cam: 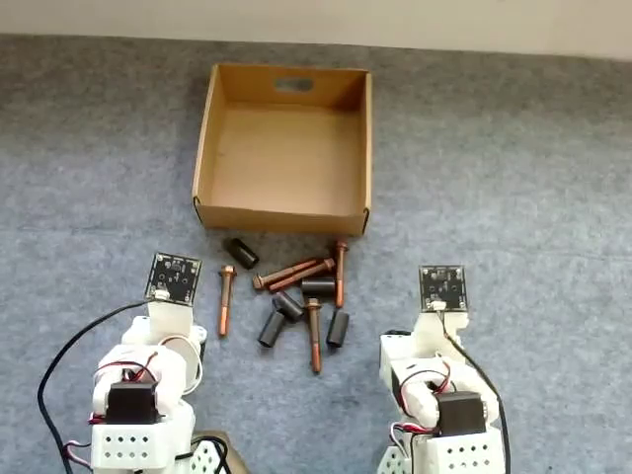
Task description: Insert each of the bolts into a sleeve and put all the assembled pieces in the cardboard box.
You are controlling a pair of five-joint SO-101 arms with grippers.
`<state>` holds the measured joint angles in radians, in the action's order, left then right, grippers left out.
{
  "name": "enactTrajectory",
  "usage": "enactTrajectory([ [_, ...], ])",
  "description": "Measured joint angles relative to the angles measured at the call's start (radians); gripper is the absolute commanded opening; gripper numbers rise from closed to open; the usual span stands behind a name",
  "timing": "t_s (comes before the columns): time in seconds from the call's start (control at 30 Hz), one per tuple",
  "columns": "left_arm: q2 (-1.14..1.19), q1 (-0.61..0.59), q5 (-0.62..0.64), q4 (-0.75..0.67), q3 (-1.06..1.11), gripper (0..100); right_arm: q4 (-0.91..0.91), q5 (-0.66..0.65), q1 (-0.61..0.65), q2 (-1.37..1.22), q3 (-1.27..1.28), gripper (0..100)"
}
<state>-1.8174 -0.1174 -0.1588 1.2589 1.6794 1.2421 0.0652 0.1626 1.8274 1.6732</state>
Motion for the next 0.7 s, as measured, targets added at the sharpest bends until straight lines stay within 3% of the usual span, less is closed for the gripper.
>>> enactTrajectory([
  [0.7, 0.0, 0.0, 0.0, 0.0, 0.0, 3, 0.0, 0.0, 0.0, 0.0, 0.0, 2.9],
])
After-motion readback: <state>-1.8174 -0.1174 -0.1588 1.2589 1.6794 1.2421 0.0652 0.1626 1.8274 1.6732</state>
